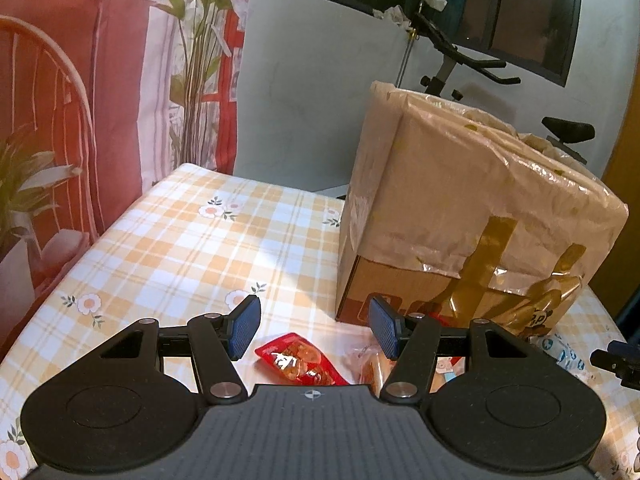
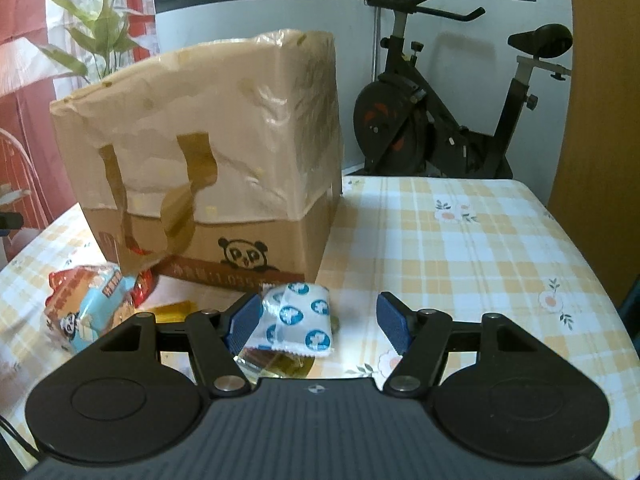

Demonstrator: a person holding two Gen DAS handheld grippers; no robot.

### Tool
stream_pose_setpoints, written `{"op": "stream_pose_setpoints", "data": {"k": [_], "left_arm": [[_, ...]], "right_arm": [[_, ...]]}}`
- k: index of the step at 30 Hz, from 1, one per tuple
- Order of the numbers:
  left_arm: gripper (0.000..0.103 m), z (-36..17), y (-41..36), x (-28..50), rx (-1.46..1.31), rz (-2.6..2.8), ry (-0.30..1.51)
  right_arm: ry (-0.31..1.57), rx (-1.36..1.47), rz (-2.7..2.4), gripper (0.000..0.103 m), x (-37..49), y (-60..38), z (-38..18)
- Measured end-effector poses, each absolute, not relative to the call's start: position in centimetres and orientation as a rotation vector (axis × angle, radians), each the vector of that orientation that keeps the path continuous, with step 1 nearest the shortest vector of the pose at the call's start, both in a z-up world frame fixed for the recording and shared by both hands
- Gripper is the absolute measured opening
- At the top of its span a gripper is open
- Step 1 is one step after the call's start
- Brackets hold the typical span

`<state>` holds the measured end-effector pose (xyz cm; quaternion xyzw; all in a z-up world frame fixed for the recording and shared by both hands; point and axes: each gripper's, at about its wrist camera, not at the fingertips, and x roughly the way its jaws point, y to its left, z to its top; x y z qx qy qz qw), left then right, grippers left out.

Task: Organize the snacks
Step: 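Grasp the red candy wrapper with the left tool while the right tool grasps the blue-and-white packet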

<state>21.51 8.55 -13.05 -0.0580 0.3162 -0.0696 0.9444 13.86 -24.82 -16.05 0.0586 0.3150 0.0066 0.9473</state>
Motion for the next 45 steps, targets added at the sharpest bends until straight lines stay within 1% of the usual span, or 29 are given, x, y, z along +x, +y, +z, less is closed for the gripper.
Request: {"op": "stream_pose_setpoints", "data": {"k": [11,16,22,27,29,30,33,45], "left_arm": [[0.062,-13.8,8.8,21.4,-0.117,-0.124,0.666],[0.062,-14.1,8.7,21.5,-0.121,-0.129,0.67],[0.062,-14.4,8.6,21.5,-0.119,-0.136,0.676],[0.062,-14.4,8.5,21.4,-0.121,-0.135,0.68],[0.062,-14.4,8.5,21.3,-0.118,-0.138,0.68],[0.062,-14.4,8.5,21.3,-0.118,-0.137,0.681],[0.062,-14.6,8.4,21.4,-0.12,-0.132,0.689],[0.062,-14.8,8.1,21.1,-0.12,-0.147,0.698]], "right_arm": [[0.7,0.105,0.008,0.068,13.1,-25.0,-18.2],[0.706,0.105,0.014,0.068,13.7,-24.9,-18.2],[0.702,0.146,0.057,0.068,16.9,-24.4,-17.8],[0.768,0.201,0.038,0.068,20.4,-24.5,-19.5],[0.798,0.239,0.055,0.066,20.7,-24.6,-20.2],[0.799,0.24,0.069,0.059,20.5,-24.5,-20.3],[0.776,0.189,0.083,0.053,19.3,-23.8,-20.2],[0.713,0.126,0.115,0.052,15.2,-22.1,-19.5]]}}
